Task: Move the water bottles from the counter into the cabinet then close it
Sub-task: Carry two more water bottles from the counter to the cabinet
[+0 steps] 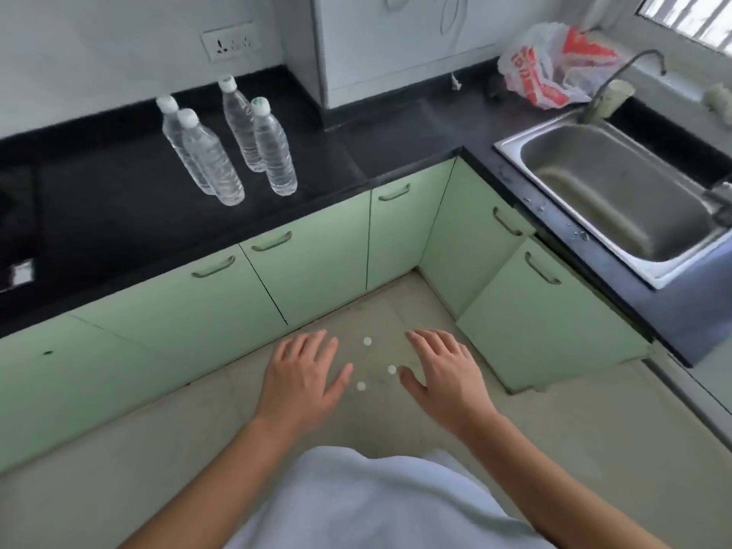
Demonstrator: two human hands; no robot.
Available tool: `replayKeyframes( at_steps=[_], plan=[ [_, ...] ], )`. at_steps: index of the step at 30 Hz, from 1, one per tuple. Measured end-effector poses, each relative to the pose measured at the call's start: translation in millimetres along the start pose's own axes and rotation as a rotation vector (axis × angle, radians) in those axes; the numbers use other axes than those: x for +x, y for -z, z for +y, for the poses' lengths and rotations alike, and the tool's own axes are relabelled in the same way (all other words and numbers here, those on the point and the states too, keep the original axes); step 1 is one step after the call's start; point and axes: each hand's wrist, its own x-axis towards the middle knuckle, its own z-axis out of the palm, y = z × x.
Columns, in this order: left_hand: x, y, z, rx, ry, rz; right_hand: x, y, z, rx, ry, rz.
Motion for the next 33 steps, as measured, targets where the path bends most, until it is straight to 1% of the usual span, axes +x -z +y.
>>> replayKeyframes(
  at_steps=[4,8,12,15,18,22,25,29,33],
  plan=[
    [-22,-14,-5,-0.022,0.041,0.062,-8,-16,-9,0.021,0.07,-0.012],
    [-41,-19,1,-0.026,0.138,0.126,-12,-25,-7,0.025,0.144,-0.015],
    [-43,-26,24,-0.041,0.255,0.079,-5,-25,18,0.013,0.202,-0.067],
    [-33,-30,59,-0.065,0.311,0.061,-6,-13,55,0.008,0.218,-0.097],
    [-21,-37,108,-0.094,0.34,0.019,-18,-2,106,0.009,0.2,-0.124],
    [-8,-52,171,-0.095,0.355,-0.029,-40,3,180,0.046,0.113,-0.163],
    [-8,-58,208,-0.102,0.382,-0.051,-60,0,220,0.056,0.058,-0.241],
    [-18,-59,234,-0.064,0.415,-0.093,-74,-8,245,0.023,0.061,-0.312],
    [-28,-61,236,-0.031,0.404,-0.133,-75,-19,243,0.009,0.072,-0.353]
  ],
)
